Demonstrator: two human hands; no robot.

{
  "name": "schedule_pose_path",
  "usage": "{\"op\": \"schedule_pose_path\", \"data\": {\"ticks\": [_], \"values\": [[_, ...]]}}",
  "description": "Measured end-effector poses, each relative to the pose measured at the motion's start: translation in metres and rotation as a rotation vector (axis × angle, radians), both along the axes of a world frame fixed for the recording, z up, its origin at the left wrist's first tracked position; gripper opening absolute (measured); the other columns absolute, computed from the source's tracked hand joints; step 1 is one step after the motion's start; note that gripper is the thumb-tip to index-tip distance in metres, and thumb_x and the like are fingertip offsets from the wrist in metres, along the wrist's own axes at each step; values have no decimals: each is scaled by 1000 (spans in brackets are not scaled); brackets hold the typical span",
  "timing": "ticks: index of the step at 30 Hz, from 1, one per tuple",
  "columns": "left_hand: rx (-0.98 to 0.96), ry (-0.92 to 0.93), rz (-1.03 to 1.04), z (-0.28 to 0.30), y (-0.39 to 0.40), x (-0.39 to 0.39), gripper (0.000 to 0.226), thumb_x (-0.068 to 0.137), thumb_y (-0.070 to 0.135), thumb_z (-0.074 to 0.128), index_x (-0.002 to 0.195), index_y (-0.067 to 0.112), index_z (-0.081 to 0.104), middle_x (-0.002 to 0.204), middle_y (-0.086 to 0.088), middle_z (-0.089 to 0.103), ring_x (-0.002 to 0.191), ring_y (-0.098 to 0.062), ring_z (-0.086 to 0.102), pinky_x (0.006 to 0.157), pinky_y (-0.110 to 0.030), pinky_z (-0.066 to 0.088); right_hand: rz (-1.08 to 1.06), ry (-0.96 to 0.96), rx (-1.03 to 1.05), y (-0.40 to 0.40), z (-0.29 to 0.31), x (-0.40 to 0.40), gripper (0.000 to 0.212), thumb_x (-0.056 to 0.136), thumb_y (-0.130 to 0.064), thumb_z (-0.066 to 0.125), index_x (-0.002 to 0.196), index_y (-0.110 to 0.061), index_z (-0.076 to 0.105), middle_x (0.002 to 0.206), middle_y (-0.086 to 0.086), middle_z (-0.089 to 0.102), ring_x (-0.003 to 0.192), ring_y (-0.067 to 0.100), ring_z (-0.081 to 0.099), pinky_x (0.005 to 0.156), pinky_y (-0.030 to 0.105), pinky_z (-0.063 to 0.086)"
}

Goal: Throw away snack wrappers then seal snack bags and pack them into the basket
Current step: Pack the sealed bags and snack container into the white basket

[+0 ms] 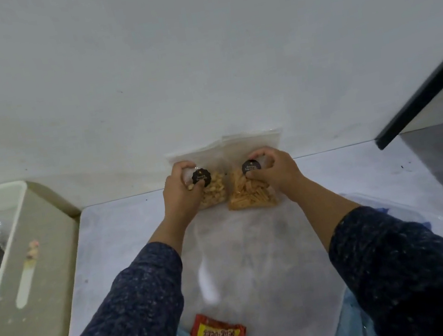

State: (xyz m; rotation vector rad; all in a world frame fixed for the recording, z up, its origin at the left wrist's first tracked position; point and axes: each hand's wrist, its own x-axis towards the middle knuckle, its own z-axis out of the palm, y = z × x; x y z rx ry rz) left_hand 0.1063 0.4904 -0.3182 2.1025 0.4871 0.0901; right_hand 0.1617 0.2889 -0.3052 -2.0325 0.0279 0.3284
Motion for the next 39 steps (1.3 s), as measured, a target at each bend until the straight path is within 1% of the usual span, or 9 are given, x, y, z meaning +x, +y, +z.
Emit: {"op": "schedule_pose_path", "data": {"ticks": [4, 6, 8, 11, 15, 19, 21, 27, 39], "values": [[-136, 45, -70, 7, 0, -4, 41, 87, 5, 59, 113, 36, 54, 112, 2, 56, 93, -22, 63, 72, -34, 56, 10, 93, 73, 2, 0, -3, 36, 69, -12, 80, 95, -32, 65, 112, 1, 56, 108, 24, 54, 88, 41, 53], [-200, 42, -105, 11, 3, -7, 43, 88, 1, 56, 114, 35, 57, 110, 1, 58, 88, -20, 65, 71, -37, 59, 8, 108, 105, 4, 2, -6, 34, 71, -12, 78, 95, -33, 66, 114, 1, 56, 108, 24, 55, 79, 33, 54], [-229, 37, -112, 16, 8, -11, 38, 90, 4, 55, 111, 36, 60, 93, 6, 59, 73, -10, 60, 59, -25, 56, 9, 77, 116, 6, 7, -9, 30, 74, -11, 75, 94, -31, 66, 114, 1, 57, 104, 20, 55, 67, 20, 49], [-278, 42, -97, 27, 17, -18, 28, 91, 13, 56, 103, 37, 64, 68, 2, 48, 56, -13, 47, 53, -23, 45, 36, 61, 159, 13, 21, -16, 25, 77, -7, 71, 92, -27, 68, 99, 2, 59, 96, 20, 58, 70, 20, 49], [-298, -15, -87, 55, 35, -30, 24, 90, 13, 58, 102, 31, 66, 114, -27, 60, 85, -34, 64, 56, -25, 44, 44, 33, 189, 32, 52, -29, 24, 77, -7, 71, 91, -27, 69, 93, 9, 56, 84, 20, 57, 66, 23, 49], [-308, -108, -117, 96, 66, -50, 28, 90, 10, 58, 90, 36, 67, 97, -14, 58, 54, -2, 60, 46, -20, 45, 50, -34, 220, 60, 96, -52, 26, 78, -4, 71, 91, -26, 69, 92, 8, 57, 72, 16, 59, 52, 20, 50], [-305, -150, -131, 117, 86, -65, 27, 90, 10, 59, 89, 37, 66, 99, -6, 57, 61, -1, 60, 44, -18, 45, 52, -77, 246, 77, 118, -68, 25, 78, -2, 70, 91, -23, 69, 90, 8, 59, 69, 17, 61, 47, 19, 49], [-258, -294, -168, 181, 157, -115, 24, 88, 11, 61, 91, 34, 67, 96, 3, 60, 91, -18, 62, 64, -24, 49, 40, -208, 299, 145, 182, -127, 24, 77, -1, 71, 95, -17, 69, 81, -3, 60, 80, 16, 59, 65, 15, 50], [-173, -431, -64, 234, 286, -211, 25, 87, 7, 62, 92, 31, 67, 87, 10, 63, 89, 4, 56, 82, -26, 47, 192, -283, 356, 279, 231, -199, 23, 77, 0, 71, 95, -16, 69, 82, -1, 58, 86, 19, 59, 87, 29, 49]]}}
